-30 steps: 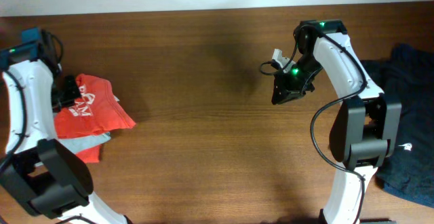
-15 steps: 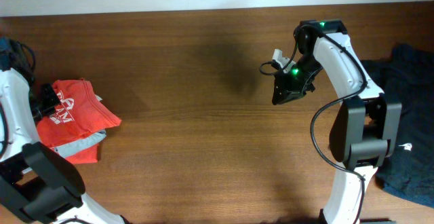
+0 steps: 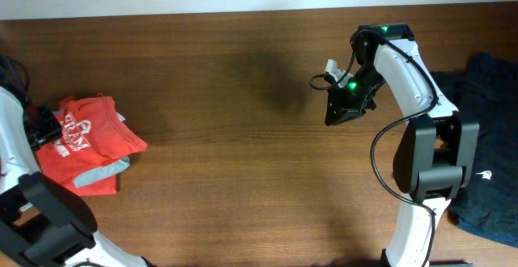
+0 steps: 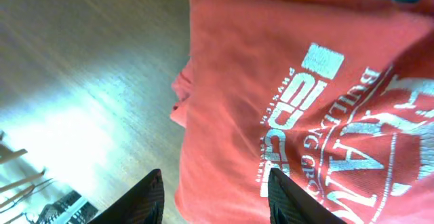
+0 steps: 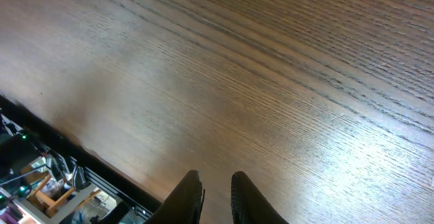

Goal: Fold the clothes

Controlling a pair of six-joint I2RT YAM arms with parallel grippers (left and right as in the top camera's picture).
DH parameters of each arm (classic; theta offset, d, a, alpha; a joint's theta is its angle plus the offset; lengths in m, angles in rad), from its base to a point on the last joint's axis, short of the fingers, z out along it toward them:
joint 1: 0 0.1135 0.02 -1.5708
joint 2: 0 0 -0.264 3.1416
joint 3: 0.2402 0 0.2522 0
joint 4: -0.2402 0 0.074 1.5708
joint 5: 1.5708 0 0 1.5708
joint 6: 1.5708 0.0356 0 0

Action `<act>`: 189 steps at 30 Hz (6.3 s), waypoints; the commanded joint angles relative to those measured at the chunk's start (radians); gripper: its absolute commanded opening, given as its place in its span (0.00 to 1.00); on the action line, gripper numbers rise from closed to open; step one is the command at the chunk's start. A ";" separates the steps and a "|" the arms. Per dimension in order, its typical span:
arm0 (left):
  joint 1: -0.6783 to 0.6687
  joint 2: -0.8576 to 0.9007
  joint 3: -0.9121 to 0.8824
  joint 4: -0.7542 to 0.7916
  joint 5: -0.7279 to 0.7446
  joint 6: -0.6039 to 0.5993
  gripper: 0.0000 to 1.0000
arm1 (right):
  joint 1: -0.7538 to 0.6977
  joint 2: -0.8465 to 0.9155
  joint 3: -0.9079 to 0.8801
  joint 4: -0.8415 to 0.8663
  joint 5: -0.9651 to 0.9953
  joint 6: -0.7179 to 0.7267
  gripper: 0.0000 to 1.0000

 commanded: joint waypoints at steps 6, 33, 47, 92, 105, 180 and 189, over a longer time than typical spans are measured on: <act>0.040 -0.023 0.007 -0.003 0.061 -0.054 0.20 | -0.002 -0.028 0.017 -0.004 0.020 0.000 0.21; 0.104 0.314 -0.123 0.161 1.103 0.676 0.29 | -0.002 -0.028 0.017 -0.018 0.020 -0.001 0.21; 0.202 0.541 -0.125 0.111 1.218 0.830 0.58 | -0.002 -0.028 0.017 -0.023 0.020 0.000 0.21; -0.625 -0.018 0.230 0.177 0.390 0.368 0.99 | -0.199 -0.084 0.195 0.171 0.038 0.126 0.99; -0.616 -0.134 0.177 0.077 0.415 0.338 0.99 | -0.190 -0.438 0.073 0.188 0.227 0.211 0.99; -0.616 -1.169 -1.016 0.517 0.359 0.312 0.99 | -0.079 -2.135 -1.766 1.611 0.334 0.249 0.99; -0.616 -1.169 -1.016 0.517 0.359 0.312 0.99 | -0.079 -2.135 -1.831 1.476 0.344 0.198 0.99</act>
